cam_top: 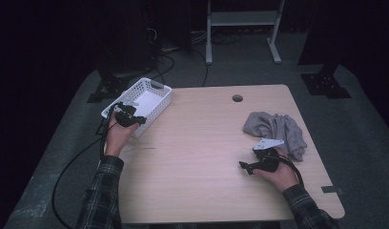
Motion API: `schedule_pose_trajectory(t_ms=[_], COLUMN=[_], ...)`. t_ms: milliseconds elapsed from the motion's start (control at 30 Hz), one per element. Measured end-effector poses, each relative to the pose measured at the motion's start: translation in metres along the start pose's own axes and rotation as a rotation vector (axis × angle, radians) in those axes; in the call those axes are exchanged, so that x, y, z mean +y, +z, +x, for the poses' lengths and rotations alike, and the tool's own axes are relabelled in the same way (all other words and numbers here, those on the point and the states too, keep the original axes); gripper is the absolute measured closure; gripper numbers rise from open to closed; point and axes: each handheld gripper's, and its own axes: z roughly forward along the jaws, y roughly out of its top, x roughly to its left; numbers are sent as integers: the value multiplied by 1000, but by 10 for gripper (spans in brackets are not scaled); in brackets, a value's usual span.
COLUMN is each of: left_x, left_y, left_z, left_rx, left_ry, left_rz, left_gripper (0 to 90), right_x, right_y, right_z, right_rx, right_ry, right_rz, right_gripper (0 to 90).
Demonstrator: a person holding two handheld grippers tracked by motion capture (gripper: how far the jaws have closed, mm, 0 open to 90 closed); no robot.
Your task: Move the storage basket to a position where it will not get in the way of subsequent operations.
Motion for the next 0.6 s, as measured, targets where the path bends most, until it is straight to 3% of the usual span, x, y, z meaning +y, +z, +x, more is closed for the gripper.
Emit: schedule_pose_trajectory(t_ms=[300,600], left_x=[-6,-2], left_y=[-9,-26], left_z=[-1,-11], left_rx=[-8,-10], left_ry=[-33,-48], left_rz=[-40,-123], left_gripper=[625,460], right_x=[0,0], right_y=[0,0], right_z=[0,0], right_rx=[0,1], right_ry=[0,-1], right_rz=[0,0], right_gripper=[161,160])
